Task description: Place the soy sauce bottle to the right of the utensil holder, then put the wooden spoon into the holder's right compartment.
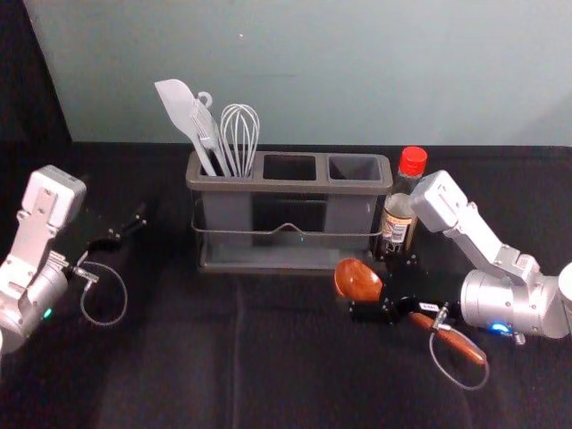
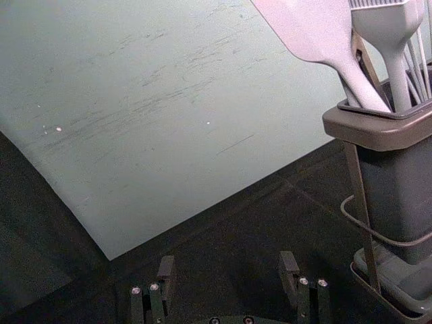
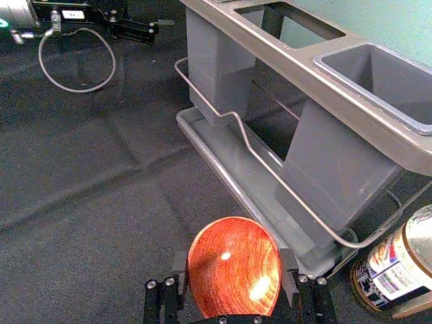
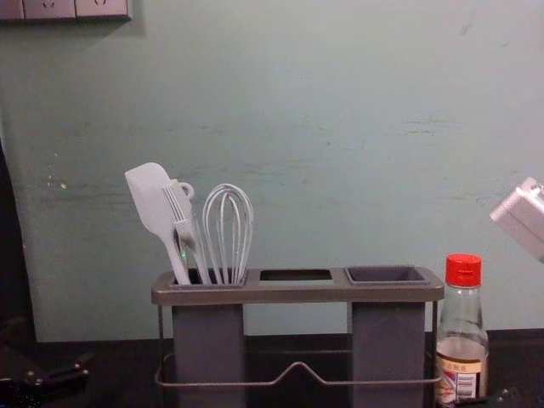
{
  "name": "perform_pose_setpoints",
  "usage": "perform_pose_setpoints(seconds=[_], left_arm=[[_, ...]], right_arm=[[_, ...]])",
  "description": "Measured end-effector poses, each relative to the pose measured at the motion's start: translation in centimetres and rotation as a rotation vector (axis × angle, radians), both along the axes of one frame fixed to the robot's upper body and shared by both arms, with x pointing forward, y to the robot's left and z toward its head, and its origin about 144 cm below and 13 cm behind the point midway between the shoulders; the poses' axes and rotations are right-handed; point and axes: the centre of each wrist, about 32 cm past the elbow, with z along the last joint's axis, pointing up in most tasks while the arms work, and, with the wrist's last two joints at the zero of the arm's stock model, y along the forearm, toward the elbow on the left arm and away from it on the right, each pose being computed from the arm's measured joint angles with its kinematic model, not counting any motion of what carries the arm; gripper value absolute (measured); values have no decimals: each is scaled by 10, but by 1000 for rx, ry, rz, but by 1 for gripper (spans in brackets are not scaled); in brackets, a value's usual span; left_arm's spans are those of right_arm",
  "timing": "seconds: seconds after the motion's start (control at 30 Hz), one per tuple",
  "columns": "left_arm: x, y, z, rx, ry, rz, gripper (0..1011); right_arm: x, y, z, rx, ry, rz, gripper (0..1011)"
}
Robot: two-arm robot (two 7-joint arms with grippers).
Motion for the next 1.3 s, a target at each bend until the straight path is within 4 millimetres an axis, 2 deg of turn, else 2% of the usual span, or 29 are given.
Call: perform_pose_setpoints(seconds=[0.87, 1.3], left_arm=[[0, 0, 0, 0, 0, 0, 1000], [0, 0, 0, 0, 0, 0, 1000]], right_arm=[[-3, 0, 2, 7, -10, -10, 835], [-27, 4, 49, 75, -167, -46, 835]])
